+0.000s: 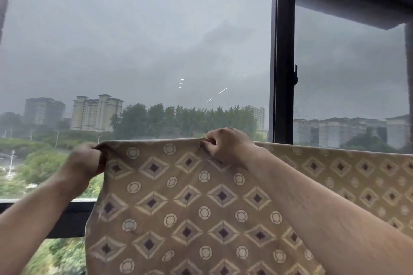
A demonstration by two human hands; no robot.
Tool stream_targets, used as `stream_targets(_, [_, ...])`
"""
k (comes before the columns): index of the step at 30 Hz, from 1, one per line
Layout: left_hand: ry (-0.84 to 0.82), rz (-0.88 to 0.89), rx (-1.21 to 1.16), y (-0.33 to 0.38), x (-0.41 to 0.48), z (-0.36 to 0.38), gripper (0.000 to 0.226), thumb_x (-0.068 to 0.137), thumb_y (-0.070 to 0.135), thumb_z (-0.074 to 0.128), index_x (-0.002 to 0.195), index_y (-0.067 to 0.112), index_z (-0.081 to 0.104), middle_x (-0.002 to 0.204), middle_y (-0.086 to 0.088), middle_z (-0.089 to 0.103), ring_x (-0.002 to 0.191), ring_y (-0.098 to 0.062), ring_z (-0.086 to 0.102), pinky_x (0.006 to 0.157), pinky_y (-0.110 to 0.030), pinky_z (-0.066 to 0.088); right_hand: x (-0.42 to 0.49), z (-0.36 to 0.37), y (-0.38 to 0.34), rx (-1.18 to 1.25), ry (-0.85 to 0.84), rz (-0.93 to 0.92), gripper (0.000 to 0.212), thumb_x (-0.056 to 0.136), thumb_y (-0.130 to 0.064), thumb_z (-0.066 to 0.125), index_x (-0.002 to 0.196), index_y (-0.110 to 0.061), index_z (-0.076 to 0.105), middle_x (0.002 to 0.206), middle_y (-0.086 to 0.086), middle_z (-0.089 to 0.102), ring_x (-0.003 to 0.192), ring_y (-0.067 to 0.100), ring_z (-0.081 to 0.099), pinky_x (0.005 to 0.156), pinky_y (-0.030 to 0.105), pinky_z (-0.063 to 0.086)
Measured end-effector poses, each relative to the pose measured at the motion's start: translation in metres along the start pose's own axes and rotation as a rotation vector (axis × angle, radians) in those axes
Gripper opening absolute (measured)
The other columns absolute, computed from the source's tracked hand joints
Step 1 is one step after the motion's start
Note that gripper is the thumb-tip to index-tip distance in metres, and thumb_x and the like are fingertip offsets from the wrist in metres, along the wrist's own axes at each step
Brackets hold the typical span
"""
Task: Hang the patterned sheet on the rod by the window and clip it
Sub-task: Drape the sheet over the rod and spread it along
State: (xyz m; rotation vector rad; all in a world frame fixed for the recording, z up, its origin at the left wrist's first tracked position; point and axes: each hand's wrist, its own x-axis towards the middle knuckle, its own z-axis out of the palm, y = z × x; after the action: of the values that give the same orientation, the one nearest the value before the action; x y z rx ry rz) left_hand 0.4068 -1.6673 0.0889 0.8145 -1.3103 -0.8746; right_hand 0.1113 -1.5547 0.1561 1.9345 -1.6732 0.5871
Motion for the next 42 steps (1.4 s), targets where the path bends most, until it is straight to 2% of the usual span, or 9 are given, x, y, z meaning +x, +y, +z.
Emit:
stream_targets(5, [-0.022, -0.017, 0.065, -0.027, -0.043, 0.045, 0.029, 0.071, 0.032, 0.056, 0.095, 0.017, 0.056, 0.096, -0.010, 0.059, 0.078, -0.025, 0.060, 0.065, -0.032, 0.047, -0.009, -0.006, 0.004, -0.016, -0.001, 0.002, 0.030, 0.090, -0.052, 0.053, 0.084, -0.025, 0.064, 0.087, -0.002, 0.067, 0.086, 0.021, 0.059, 0.074, 0.033, 0.045])
stream_targets(11, [0.127, 0.362, 1.285, -0.002, -0.071, 0.094, 0.029, 0.086, 0.041, 0.045, 0.096, 0.021, 0.063, 0.108, -0.004, 0.065, 0.095, -0.026, 0.054, 0.078, -0.036, 0.042, -0.014, -0.014, 0.013, 0.227, 0.003, 0.021, 0.021, 0.094, -0.031, 0.050, 0.092, -0.020, 0.068, 0.097, 0.001, 0.069, 0.089, 0.017, 0.060, 0.085, 0.035, 0.051])
stream_targets(13, [-0.021, 0.394, 1.019, 0.019, -0.071, 0.126, 0.038, 0.094, 0.045, 0.039, 0.114, 0.023, 0.062, 0.124, -0.005, 0.061, 0.111, -0.026, 0.052, 0.089, -0.038, 0.041, -0.012, -0.016, 0.021, 0.352, 0.042, 0.062, 0.025, 0.093, -0.018, 0.045, 0.097, -0.017, 0.069, 0.097, -0.002, 0.068, 0.092, 0.015, 0.060, 0.084, 0.030, 0.048])
stream_targets(15, [-0.379, 0.304, 0.500, 0.039, -0.068, 0.158, 0.040, 0.097, 0.042, 0.045, 0.128, 0.019, 0.056, 0.126, -0.004, 0.059, 0.114, -0.021, 0.052, 0.090, -0.035, 0.042, -0.012, -0.018, 0.026, 0.441, 0.085, 0.096, 0.028, 0.092, -0.009, 0.043, 0.099, -0.015, 0.069, 0.093, -0.005, 0.064, 0.090, 0.013, 0.057, 0.078, 0.024, 0.042])
stream_targets(18, [-0.625, 0.259, 0.168, 0.044, -0.071, 0.192, 0.024, 0.092, 0.036, 0.055, 0.079, 0.019, 0.064, 0.070, 0.010, 0.061, 0.070, -0.013, 0.050, 0.064, -0.030, 0.039, -0.020, -0.027, 0.041, 0.521, 0.125, 0.103, 0.027, 0.091, -0.004, 0.042, 0.091, -0.018, 0.065, 0.082, -0.006, 0.062, 0.079, 0.011, 0.055, 0.068, 0.021, 0.039])
stream_targets(23, [-0.450, 0.447, 0.387, 0.022, -0.049, 0.197, 0.034, 0.089, 0.044, 0.051, 0.071, 0.016, 0.060, 0.062, 0.003, 0.056, 0.059, -0.012, 0.048, 0.061, -0.032, 0.039, -0.073, -0.037, 0.141, 0.273, 0.057, 0.271, 0.029, 0.094, -0.027, 0.042, 0.070, -0.019, 0.057, 0.077, -0.002, 0.063, 0.081, 0.022, 0.059, 0.075, 0.034, 0.045])
stream_targets(28, [-0.549, 0.329, 0.372, 0.057, -0.045, 0.200, 0.055, 0.055, 0.049, 0.063, 0.068, -0.004, 0.062, 0.060, -0.010, 0.058, 0.060, -0.020, 0.049, 0.062, -0.037, 0.037, -0.129, -0.054, 0.233, 0.143, 0.014, 0.370, 0.034, 0.099, -0.034, 0.037, 0.069, -0.024, 0.050, 0.077, -0.007, 0.060, 0.083, 0.019, 0.058, 0.084, 0.042, 0.047])
stream_targets(34, [-0.394, 0.694, 1.010, 0.106, -0.094, 0.339, 0.025, 0.090, 0.047, 0.049, 0.088, 0.032, 0.068, 0.088, 0.011, 0.070, 0.079, -0.012, 0.065, 0.076, -0.031, 0.055, -0.139, -0.058, 0.280, 0.215, 0.038, 0.213, 0.026, 0.098, -0.024, 0.042, 0.078, -0.028, 0.056, 0.082, -0.010, 0.061, 0.085, 0.015, 0.057, 0.078, 0.031, 0.044])
stream_targets(42, [-0.391, 0.511, 1.323, 0.120, -0.145, 0.453, 0.047, 0.093, 0.058, 0.041, 0.080, 0.023, 0.070, 0.071, 0.011, 0.066, 0.063, -0.002, 0.060, 0.059, -0.025, 0.049, -0.205, -0.076, 0.428, 0.061, 0.086, 0.200, 0.025, 0.099, -0.028, 0.039, 0.105, -0.029, 0.063, 0.113, 0.000, 0.066, 0.109, 0.024, 0.056, 0.093, 0.036, 0.036])
